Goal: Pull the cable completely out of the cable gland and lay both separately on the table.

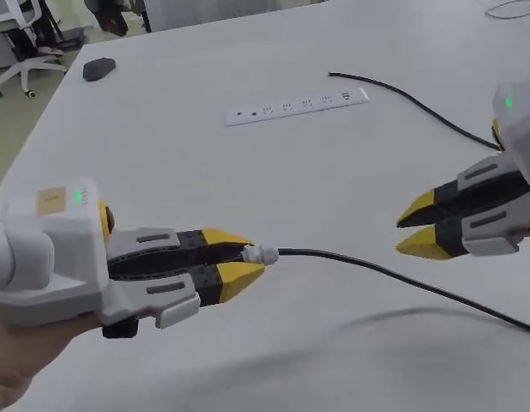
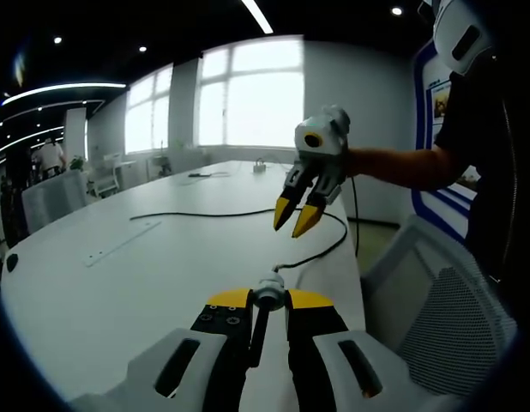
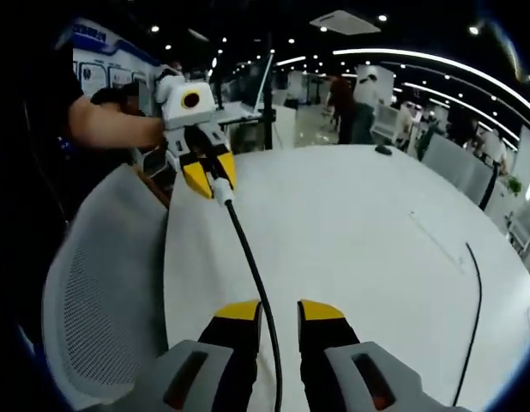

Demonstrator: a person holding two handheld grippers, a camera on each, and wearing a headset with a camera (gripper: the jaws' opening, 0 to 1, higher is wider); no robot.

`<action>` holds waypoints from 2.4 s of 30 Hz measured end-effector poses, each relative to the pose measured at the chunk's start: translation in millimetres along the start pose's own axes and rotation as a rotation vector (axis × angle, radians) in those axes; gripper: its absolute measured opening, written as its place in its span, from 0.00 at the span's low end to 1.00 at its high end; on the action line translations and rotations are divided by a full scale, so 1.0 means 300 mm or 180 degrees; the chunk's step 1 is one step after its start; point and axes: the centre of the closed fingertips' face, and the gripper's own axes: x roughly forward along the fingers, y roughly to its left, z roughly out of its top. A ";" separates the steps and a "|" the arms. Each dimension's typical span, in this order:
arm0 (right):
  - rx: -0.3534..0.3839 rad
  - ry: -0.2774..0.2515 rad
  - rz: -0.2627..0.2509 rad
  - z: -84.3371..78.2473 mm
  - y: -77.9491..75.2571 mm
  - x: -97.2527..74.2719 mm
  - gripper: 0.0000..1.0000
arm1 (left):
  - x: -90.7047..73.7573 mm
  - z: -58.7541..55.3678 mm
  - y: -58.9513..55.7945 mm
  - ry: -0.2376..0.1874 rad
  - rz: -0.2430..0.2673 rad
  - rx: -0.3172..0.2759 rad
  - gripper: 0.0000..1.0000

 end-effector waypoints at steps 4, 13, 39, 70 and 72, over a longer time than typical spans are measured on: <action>-0.0241 -0.0007 0.0073 0.067 0.030 0.026 0.11 | 0.005 0.014 -0.015 -0.0014 -0.0058 0.0008 0.14; -0.0390 -0.0135 0.0428 0.149 0.127 0.108 0.10 | 0.017 0.015 -0.028 -0.0012 -0.0080 0.0038 0.14; -0.0793 0.0125 0.0487 0.122 0.164 0.197 0.00 | -0.013 0.021 -0.035 -0.0101 -0.0021 0.0103 0.14; -0.0786 0.0498 0.0561 0.079 0.140 0.268 0.00 | -0.247 -0.068 0.032 -0.0291 0.0575 -0.0163 0.15; -0.0789 0.0512 0.0567 0.083 0.143 0.278 0.00 | -0.274 -0.086 0.034 -0.0295 0.0630 -0.0214 0.15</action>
